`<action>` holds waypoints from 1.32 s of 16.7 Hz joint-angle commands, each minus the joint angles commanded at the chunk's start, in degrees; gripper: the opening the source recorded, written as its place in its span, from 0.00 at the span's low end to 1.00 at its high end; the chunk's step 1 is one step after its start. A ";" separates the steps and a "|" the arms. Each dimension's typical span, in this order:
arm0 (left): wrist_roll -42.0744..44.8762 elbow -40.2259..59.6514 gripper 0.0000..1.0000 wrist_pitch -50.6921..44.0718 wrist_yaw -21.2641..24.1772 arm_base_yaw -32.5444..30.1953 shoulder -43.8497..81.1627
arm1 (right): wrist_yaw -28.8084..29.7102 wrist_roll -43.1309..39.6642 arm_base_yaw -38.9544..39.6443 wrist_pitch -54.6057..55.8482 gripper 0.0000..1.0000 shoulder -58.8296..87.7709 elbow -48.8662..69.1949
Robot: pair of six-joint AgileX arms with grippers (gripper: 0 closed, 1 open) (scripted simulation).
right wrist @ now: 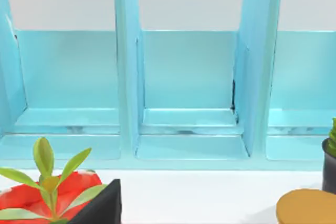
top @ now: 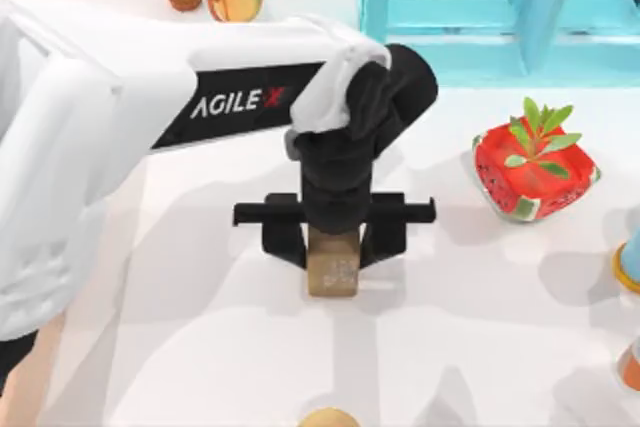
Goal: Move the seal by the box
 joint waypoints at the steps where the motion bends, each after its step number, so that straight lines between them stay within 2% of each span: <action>1: 0.00 0.00 0.00 0.00 0.00 0.00 0.00 | 0.00 0.00 0.00 0.00 1.00 0.00 0.00; 8: 0.02 1.00 0.00 -0.89 0.01 -0.02 -0.38 | 0.00 0.00 0.00 0.00 1.00 0.00 0.00; 15: -0.04 7.21 0.00 -9.92 -0.01 -0.03 -2.79 | 0.00 0.00 0.00 0.00 1.00 0.00 0.00; 19: 0.16 6.98 0.00 -9.85 -0.01 0.13 -2.68 | 0.00 0.00 0.00 0.00 1.00 0.00 0.00; 22: 2.80 3.37 0.00 -11.22 -0.03 2.85 -6.40 | 0.00 0.00 0.00 0.00 1.00 0.00 0.00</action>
